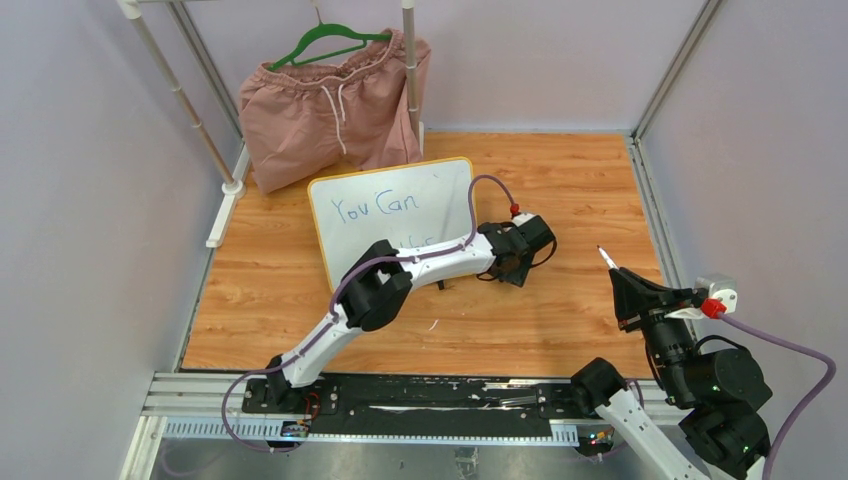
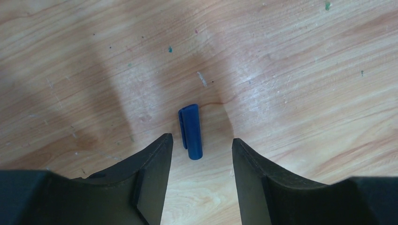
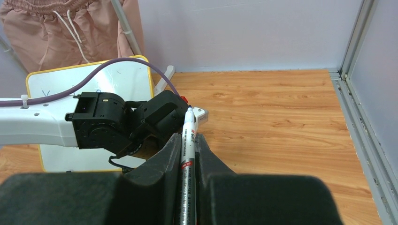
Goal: Write a sentence on the whiteboard
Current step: Close the whiteboard marker at the center of the board.
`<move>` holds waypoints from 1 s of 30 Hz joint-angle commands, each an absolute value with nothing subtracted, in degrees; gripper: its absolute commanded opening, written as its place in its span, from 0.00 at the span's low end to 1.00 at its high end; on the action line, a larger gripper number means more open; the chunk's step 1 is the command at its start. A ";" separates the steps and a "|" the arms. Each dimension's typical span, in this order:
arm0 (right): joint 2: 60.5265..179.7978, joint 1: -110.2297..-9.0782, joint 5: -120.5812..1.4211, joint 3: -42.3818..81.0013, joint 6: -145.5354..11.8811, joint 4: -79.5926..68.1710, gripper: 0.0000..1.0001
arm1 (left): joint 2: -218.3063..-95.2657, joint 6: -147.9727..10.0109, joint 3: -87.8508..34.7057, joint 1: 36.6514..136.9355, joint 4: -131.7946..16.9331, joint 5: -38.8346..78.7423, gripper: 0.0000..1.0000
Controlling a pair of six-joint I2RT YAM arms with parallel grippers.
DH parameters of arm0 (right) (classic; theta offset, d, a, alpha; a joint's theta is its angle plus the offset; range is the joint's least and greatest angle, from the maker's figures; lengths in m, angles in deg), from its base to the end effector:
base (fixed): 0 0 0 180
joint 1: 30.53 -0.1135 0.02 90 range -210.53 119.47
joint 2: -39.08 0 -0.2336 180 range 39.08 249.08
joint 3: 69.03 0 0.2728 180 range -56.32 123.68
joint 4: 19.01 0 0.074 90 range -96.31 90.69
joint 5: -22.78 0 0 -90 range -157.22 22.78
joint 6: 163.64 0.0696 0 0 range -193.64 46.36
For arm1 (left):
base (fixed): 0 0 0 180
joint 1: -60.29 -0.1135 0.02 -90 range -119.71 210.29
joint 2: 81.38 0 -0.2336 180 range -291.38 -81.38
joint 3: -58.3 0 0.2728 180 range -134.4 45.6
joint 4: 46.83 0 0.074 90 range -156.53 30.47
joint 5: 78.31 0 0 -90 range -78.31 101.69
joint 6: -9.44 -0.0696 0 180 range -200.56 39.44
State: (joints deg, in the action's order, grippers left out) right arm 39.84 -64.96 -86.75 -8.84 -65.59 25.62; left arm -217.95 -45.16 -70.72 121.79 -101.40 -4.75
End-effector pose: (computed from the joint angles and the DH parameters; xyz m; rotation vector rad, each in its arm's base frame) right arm 0.0628 0.0148 0.3871 -0.0138 1.3387 0.4050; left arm 0.2682 -0.4528 0.1138 0.4961 2.5532 -0.2338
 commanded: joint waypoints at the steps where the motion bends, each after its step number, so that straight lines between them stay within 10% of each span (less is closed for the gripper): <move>1: 39.35 -64.38 -86.44 -8.88 -66.99 24.72 0.00 | -220.12 -44.78 -74.18 121.24 -103.02 -2.97 0.54; 30: 39.34 -64.39 -86.91 -8.16 -67.77 24.46 0.00 | -223.91 -45.31 -75.71 118.92 -107.27 -2.75 0.44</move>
